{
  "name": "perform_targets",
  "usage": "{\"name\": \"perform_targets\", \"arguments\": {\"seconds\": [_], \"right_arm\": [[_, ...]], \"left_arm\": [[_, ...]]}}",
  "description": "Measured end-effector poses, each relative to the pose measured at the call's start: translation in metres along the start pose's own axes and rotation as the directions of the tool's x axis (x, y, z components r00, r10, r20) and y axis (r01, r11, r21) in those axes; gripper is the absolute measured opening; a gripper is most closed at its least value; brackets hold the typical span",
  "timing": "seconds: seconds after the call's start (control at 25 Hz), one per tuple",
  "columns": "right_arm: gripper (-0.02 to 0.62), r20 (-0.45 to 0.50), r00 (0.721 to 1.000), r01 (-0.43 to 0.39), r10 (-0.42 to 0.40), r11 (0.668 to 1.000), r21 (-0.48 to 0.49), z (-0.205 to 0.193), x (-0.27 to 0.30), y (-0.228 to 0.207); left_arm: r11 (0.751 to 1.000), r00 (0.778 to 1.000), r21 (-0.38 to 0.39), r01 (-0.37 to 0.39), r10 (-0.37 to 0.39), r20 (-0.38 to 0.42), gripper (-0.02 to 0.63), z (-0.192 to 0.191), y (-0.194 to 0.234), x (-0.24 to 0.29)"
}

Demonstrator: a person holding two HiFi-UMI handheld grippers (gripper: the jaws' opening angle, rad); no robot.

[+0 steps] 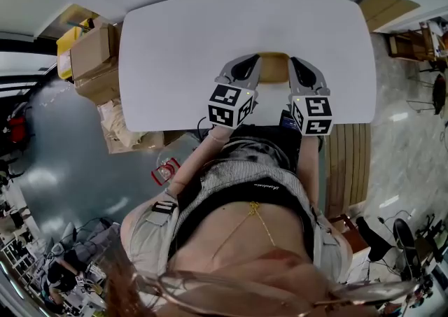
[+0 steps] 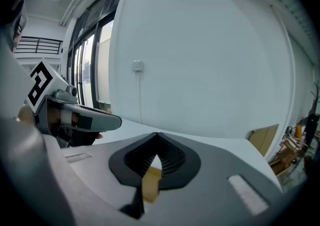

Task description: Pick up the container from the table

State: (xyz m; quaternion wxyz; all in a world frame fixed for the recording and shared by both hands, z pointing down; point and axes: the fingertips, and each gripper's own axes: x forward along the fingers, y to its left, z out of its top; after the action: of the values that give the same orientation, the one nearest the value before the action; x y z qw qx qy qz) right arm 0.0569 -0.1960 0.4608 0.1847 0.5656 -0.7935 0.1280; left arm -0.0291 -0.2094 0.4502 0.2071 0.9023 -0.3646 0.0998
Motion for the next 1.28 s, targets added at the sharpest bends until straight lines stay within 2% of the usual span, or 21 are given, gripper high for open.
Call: {"name": "perform_targets", "arguments": {"seconds": [0.32,0.6,0.88,1.28], "right_arm": [[0.026,-0.001,1.0,-0.03,0.03,0.999,0.013,-0.002,0.003,-0.015],[0.026,-0.009,0.997,-0.077,0.077,0.997,0.011,-0.003,0.004,-0.042],[0.026,-0.015,0.992,-0.125,0.125,0.992,0.0,-0.006,0.013,-0.042],[0.026,-0.032,0.995,-0.095,0.096,0.995,0.033,-0.02,0.015,-0.036]], "left_arm": [[0.999,0.999,0.002,-0.032,0.032,-0.015,0.0,-0.001,0.0,0.013],[0.996,0.996,-0.014,-0.089,0.089,-0.011,0.0,0.001,-0.012,0.029],[0.99,0.99,-0.02,-0.14,0.14,-0.01,0.0,0.0,-0.006,0.03],[0.992,0.991,-0.021,-0.127,0.126,-0.036,0.0,-0.007,0.006,0.03]]}}
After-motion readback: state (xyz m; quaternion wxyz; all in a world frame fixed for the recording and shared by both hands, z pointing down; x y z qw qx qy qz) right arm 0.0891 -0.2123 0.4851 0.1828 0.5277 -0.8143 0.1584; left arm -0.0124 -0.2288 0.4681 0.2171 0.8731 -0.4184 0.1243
